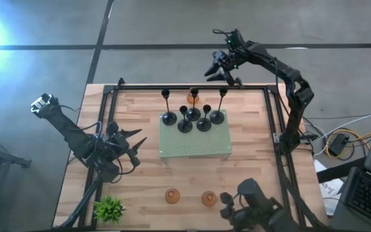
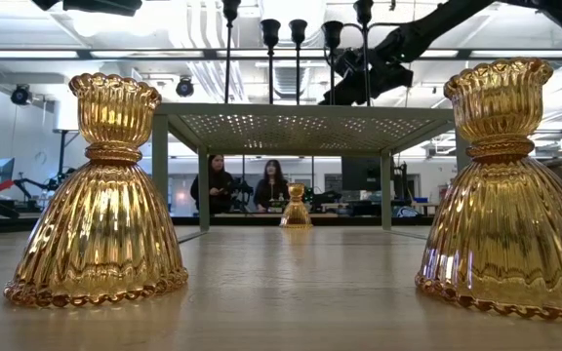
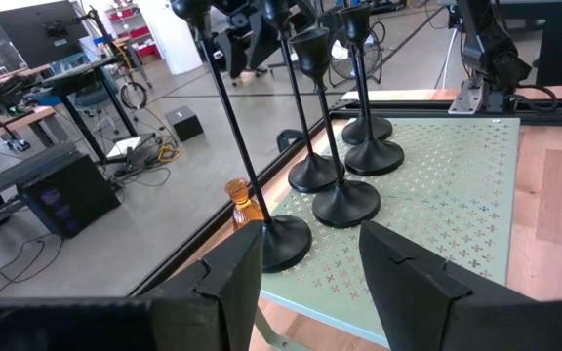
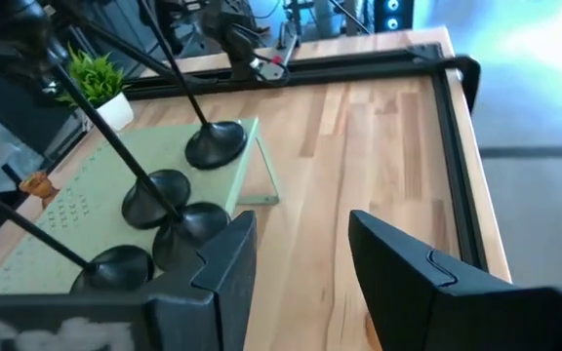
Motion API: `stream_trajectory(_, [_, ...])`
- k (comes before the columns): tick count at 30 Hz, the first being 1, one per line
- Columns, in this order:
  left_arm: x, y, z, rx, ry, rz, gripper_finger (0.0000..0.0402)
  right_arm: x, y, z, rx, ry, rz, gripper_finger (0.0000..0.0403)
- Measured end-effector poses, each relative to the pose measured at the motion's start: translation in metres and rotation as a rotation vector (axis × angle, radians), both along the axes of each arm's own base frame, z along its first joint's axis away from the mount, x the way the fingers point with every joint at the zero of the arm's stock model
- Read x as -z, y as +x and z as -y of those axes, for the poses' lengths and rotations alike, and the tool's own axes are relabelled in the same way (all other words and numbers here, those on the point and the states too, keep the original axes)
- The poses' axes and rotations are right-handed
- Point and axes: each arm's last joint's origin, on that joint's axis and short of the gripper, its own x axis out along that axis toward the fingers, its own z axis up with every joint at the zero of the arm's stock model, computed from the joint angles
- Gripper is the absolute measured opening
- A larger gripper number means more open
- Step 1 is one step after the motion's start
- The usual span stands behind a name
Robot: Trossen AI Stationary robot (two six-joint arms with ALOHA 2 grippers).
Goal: Pick & Place candle stick holders
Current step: Put the top yellow glass candle holder on the shelf
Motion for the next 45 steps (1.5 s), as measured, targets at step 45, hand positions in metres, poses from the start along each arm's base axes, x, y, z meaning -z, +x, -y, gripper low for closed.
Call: stream_trajectory(45, [0.0,0.0,0.0,-0.001,0.0,0.0,0.0177,0.067,-0.019,0.024,0.366,-0.039,-0.2,0.0127])
